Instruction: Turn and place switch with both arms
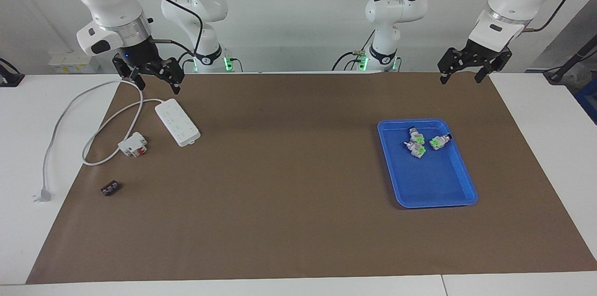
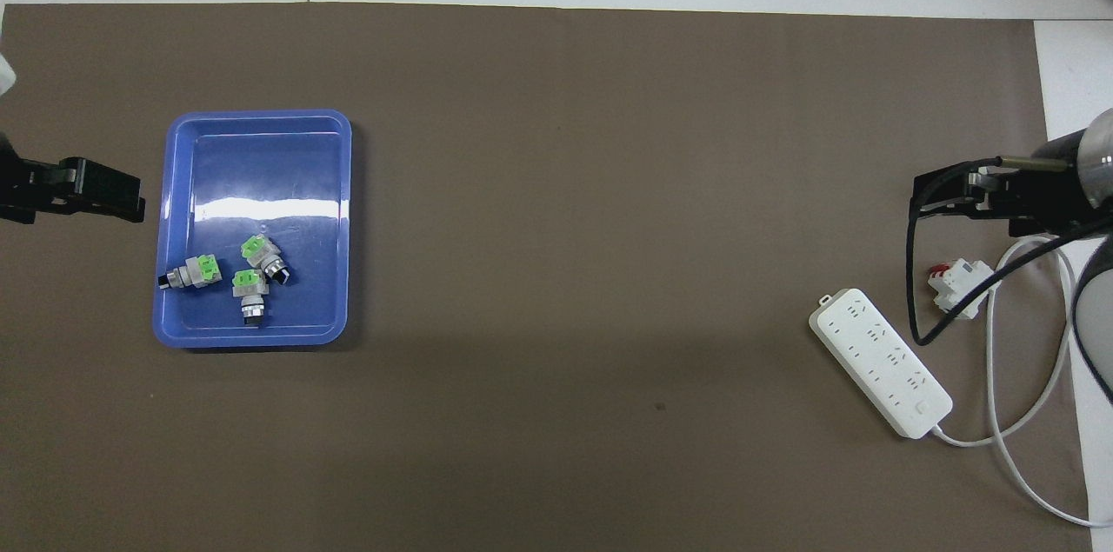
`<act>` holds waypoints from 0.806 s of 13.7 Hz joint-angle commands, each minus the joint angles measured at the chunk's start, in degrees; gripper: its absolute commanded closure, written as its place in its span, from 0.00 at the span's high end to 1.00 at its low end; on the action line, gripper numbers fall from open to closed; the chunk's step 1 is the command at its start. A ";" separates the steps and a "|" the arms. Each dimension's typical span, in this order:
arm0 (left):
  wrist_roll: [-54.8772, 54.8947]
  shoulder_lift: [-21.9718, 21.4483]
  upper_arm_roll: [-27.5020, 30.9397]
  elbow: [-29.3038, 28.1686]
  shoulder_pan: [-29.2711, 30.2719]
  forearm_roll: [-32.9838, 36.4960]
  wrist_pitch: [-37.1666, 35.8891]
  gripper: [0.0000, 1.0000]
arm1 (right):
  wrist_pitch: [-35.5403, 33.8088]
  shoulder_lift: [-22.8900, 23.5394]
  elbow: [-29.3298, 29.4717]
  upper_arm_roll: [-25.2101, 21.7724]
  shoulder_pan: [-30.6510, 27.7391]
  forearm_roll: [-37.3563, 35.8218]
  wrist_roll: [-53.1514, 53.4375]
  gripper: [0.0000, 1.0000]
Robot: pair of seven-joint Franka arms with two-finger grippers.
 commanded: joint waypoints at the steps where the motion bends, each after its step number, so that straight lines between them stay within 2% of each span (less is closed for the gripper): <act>1: -0.05 -0.59 3.81 -2.55 -2.04 1.23 3.82 1.00 | 0.39 -0.68 -1.13 -0.33 0.27 1.13 -1.69 1.00; 4: 0.04 -1.56 11.29 -4.68 -9.68 0.88 5.68 1.00 | 0.91 -0.59 -0.86 -0.33 0.09 0.86 -5.30 1.00; 6: -0.22 -1.83 11.48 -5.12 -10.14 0.88 5.60 1.00 | 0.48 -0.59 -0.95 -0.33 0.18 0.42 -5.92 1.00; 9: -0.49 -4.28 15.78 -9.86 -15.05 0.79 5.42 1.00 | 0.04 -0.67 -0.95 -0.33 0.27 0.25 -5.31 1.00; 11: -0.49 -4.37 15.70 -9.78 -14.80 0.53 5.07 1.00 | 0.12 -0.68 -0.95 -0.33 0.27 0.34 -5.05 1.00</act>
